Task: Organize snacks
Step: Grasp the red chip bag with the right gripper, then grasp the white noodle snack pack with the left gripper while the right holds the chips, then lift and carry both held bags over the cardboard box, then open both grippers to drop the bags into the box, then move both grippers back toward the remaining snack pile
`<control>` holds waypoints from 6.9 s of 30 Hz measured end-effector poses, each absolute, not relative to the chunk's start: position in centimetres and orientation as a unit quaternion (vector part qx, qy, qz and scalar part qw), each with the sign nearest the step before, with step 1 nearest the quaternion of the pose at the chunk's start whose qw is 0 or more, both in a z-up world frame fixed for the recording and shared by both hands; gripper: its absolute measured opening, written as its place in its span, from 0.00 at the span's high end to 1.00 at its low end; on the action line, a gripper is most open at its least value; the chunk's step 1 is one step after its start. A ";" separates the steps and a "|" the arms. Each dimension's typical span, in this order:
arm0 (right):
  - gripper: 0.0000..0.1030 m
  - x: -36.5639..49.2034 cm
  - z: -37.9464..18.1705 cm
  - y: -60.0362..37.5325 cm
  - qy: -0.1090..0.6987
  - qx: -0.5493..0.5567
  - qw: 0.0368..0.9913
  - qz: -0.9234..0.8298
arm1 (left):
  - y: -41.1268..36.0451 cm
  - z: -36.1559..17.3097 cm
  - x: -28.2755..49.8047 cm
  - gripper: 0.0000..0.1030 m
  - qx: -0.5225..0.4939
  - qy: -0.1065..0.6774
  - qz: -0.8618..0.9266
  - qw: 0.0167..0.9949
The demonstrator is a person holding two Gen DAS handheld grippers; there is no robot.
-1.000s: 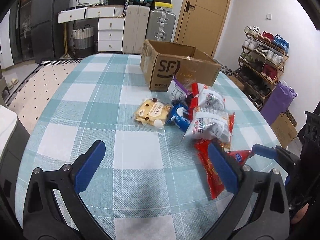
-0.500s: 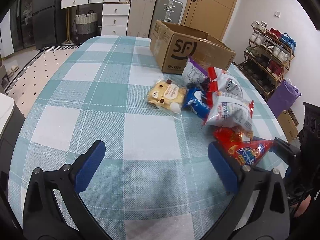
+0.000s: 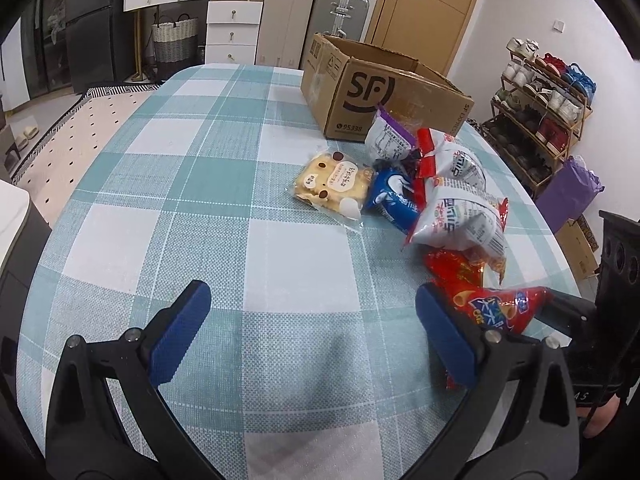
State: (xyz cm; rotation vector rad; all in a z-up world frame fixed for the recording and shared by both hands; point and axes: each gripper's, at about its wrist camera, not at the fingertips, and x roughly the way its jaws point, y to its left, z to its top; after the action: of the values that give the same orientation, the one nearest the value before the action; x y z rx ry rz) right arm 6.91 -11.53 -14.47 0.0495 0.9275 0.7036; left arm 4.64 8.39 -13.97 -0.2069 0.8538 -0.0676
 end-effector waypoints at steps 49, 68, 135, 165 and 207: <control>0.52 3.3 -11.2 -21.5 0.353 0.115 0.887 0.273 | -1.0 -11.8 11.6 0.01 -0.073 0.458 -0.122 0.877; 0.52 4.8 -12.4 -21.7 0.372 0.140 0.874 0.280 | -2.2 -13.9 14.3 0.31 -0.108 0.475 -0.168 0.857; 0.52 14.2 9.4 -14.8 0.244 0.062 0.903 0.348 | 7.4 9.4 14.9 0.38 -0.081 0.330 -0.165 0.926; 0.52 37.8 -1.2 -13.9 0.378 0.050 0.880 0.283 | 1.9 -1.5 41.7 0.45 -0.040 0.458 -0.140 0.877; 0.01 9.3 4.7 -15.7 0.197 0.036 0.918 0.341 | 3.5 7.6 10.5 0.01 -0.029 0.267 -0.052 0.962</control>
State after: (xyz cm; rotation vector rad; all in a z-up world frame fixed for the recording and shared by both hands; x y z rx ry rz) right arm 9.31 -15.73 4.70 0.0740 0.4053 0.7009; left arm 10.48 3.47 7.61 -0.0586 0.5413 -0.1054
